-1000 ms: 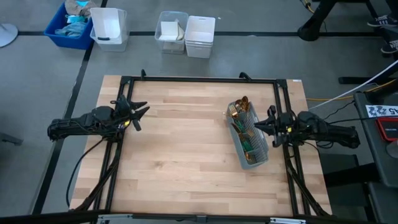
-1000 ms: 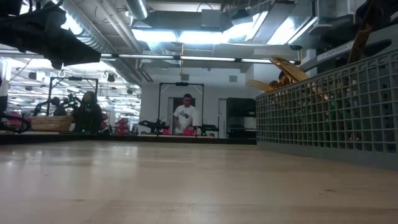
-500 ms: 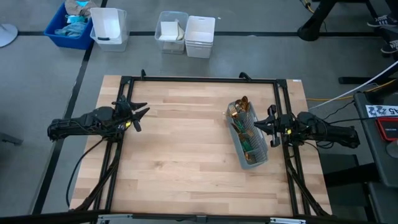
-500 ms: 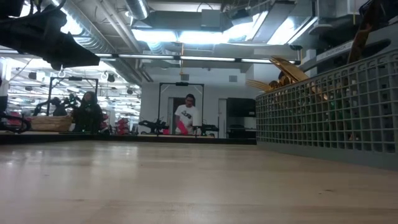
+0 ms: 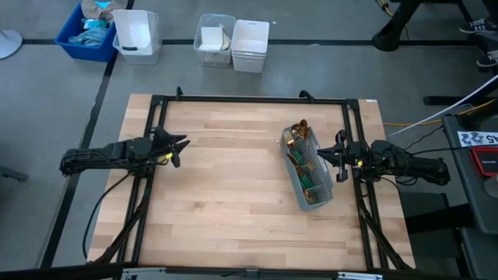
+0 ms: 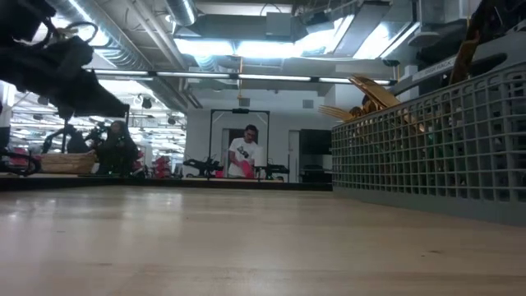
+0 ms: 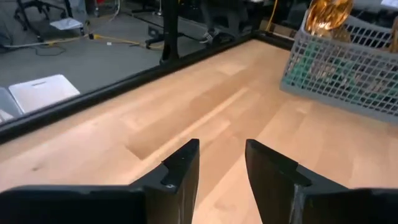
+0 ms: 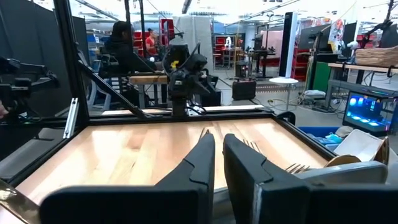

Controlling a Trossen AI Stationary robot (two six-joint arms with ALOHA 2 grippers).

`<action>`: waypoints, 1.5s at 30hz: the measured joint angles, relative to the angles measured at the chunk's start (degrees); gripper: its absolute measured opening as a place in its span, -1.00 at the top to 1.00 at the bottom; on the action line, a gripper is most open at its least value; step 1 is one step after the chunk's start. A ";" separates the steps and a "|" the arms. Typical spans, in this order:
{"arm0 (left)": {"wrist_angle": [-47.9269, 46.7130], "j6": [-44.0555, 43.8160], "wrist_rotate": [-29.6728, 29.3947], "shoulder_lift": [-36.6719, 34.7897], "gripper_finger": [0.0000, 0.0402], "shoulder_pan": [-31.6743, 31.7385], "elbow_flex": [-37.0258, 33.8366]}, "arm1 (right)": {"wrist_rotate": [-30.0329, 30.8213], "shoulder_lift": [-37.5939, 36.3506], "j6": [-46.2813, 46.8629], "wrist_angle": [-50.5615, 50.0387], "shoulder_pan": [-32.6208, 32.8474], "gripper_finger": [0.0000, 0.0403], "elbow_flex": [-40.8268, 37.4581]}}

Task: Sort silverware
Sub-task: Return to home position

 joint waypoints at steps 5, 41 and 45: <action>7.97 3.14 0.20 0.54 0.39 -0.22 -2.20 | 0.12 0.02 0.01 0.07 -0.02 0.82 -0.02; 30.79 19.16 22.03 0.35 0.39 -2.67 -9.21 | 0.53 0.11 -0.02 2.34 -0.04 0.82 -0.15; 30.79 19.15 22.03 0.35 0.39 -2.67 -9.19 | 0.53 0.11 0.01 2.35 -0.04 0.82 -0.12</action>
